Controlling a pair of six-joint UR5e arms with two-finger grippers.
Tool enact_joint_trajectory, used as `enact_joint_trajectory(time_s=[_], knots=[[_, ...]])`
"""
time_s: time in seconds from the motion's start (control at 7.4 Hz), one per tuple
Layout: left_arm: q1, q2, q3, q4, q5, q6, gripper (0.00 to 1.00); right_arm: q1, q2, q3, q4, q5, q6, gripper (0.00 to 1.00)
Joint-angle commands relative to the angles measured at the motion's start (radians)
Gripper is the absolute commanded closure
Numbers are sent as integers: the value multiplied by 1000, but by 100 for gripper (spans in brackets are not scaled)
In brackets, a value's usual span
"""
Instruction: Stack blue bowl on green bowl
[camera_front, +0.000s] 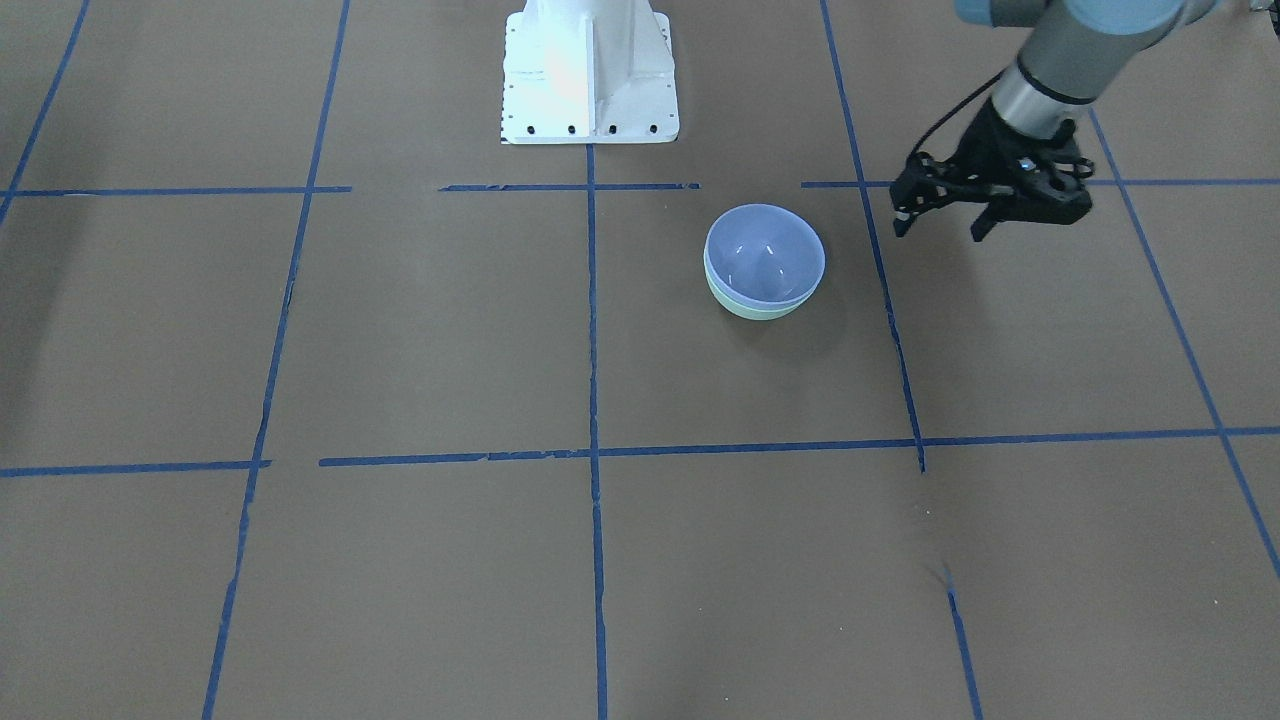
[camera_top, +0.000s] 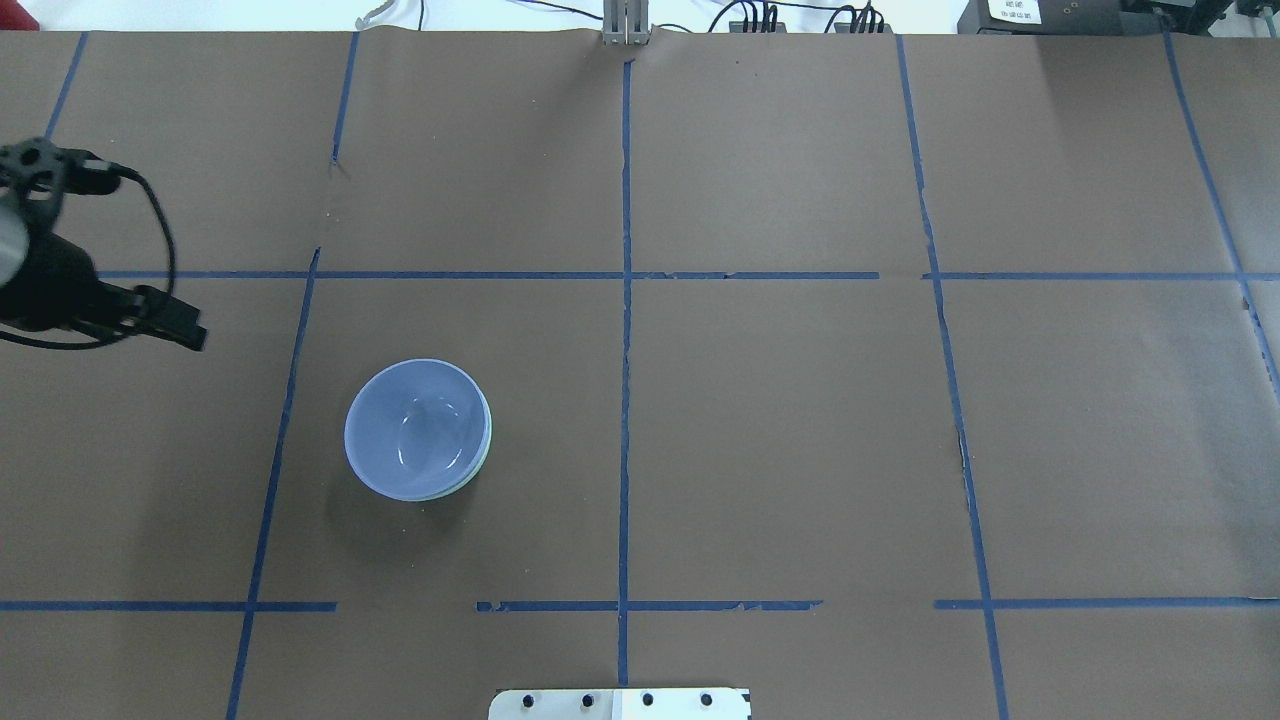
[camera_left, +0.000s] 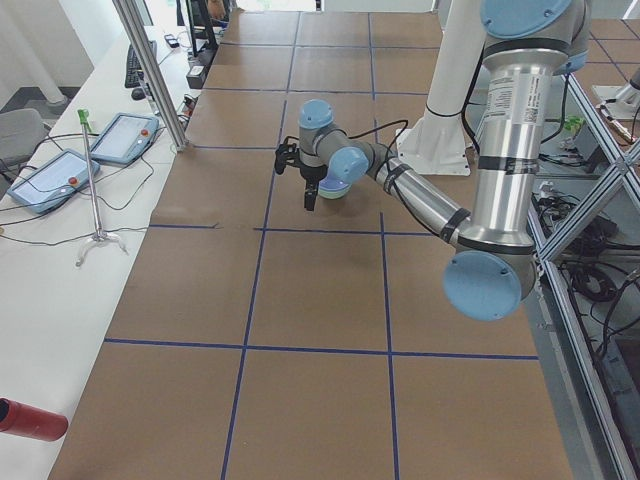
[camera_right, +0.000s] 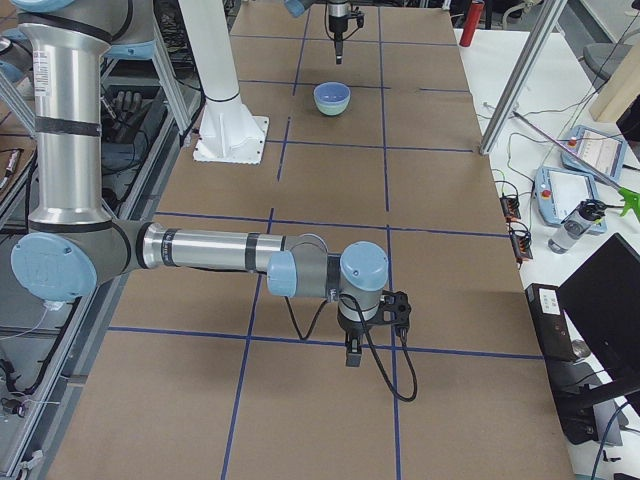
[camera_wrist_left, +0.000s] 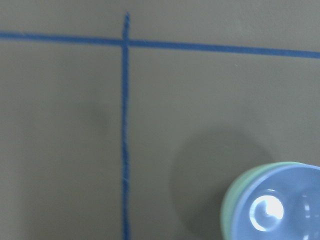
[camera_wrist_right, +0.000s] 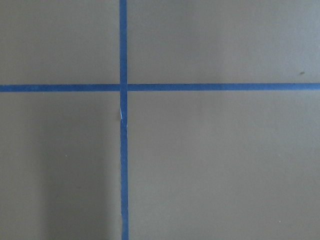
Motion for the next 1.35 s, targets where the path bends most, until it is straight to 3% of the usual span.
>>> enact_joint_trajectory(time_s=[0.0, 0.14, 0.41, 0.54, 0.81, 1.22], knots=[[-301, 68, 121, 126, -56, 657, 0, 0, 0, 0, -2, 1, 0, 0], [-418, 68, 190, 185, -56, 840, 0, 0, 0, 0, -2, -1, 0, 0], [-589, 120, 287, 184, -58, 938, 0, 0, 0, 0, 0, -1, 0, 0], [-612, 166, 276, 186, -64, 949, 0, 0, 0, 0, 0, -1, 0, 0], [-634, 188, 289, 190, -184, 949, 0, 0, 0, 0, 0, -1, 0, 0], [-633, 206, 284, 179, -188, 949, 0, 0, 0, 0, 0, -1, 0, 0]])
